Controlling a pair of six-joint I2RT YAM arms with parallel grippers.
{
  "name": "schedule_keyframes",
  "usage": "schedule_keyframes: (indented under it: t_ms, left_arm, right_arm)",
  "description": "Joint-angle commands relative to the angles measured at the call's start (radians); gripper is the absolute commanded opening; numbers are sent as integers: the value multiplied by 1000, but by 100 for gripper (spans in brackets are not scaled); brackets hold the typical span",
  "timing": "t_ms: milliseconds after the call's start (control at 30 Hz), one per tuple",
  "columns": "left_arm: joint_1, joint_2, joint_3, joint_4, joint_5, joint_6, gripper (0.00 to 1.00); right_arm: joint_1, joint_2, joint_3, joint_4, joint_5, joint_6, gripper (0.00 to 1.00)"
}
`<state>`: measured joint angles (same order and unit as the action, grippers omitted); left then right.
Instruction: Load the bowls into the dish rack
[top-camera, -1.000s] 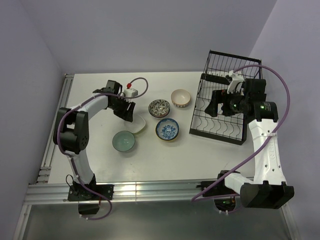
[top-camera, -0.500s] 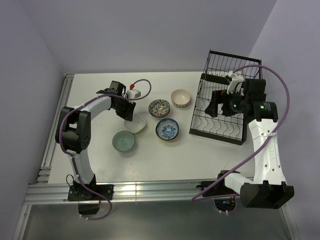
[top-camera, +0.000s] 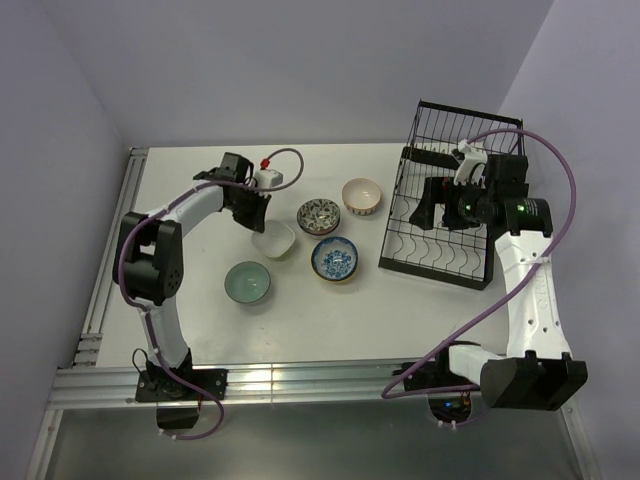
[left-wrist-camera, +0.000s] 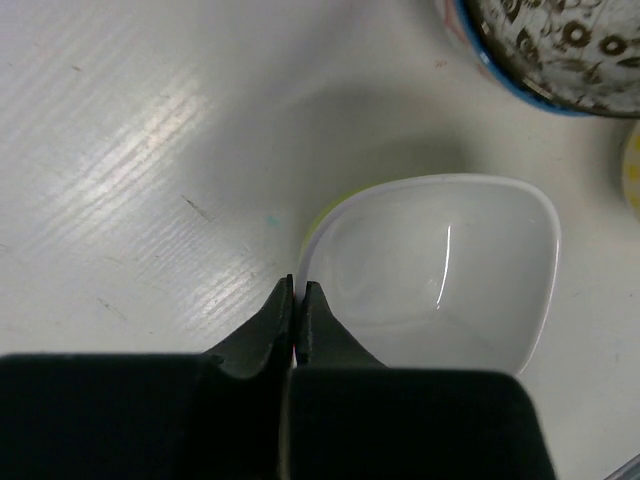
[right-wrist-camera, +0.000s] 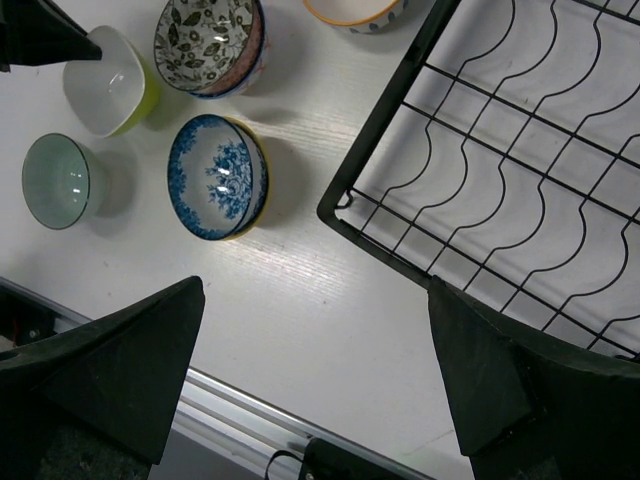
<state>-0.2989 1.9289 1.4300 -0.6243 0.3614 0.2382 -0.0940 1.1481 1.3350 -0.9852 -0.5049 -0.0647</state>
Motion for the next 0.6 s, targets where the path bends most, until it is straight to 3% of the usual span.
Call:
schedule_keyframes:
  t_ms: [0,233,367,433,567]
  left_arm:
    - [-3,-40,98,-44,34,-19,0]
    - [-2,-178,195,-43,54,-77,0]
    - [-9,-298,173,96,-21,-111,0]
    - [-20,-356,156,162,-123,-141,0]
    - [-25,-439,115,299,-148,-132,0]
  right_arm:
    - [8,-20,20,74,2,55,100]
    - [8,-57,49,125,-98,14,100]
    - [8,-67,43,146,-184,8,100]
    - [8,-68,36,157,-208,19,100]
    - [10,-70,33,175,-288,20,100]
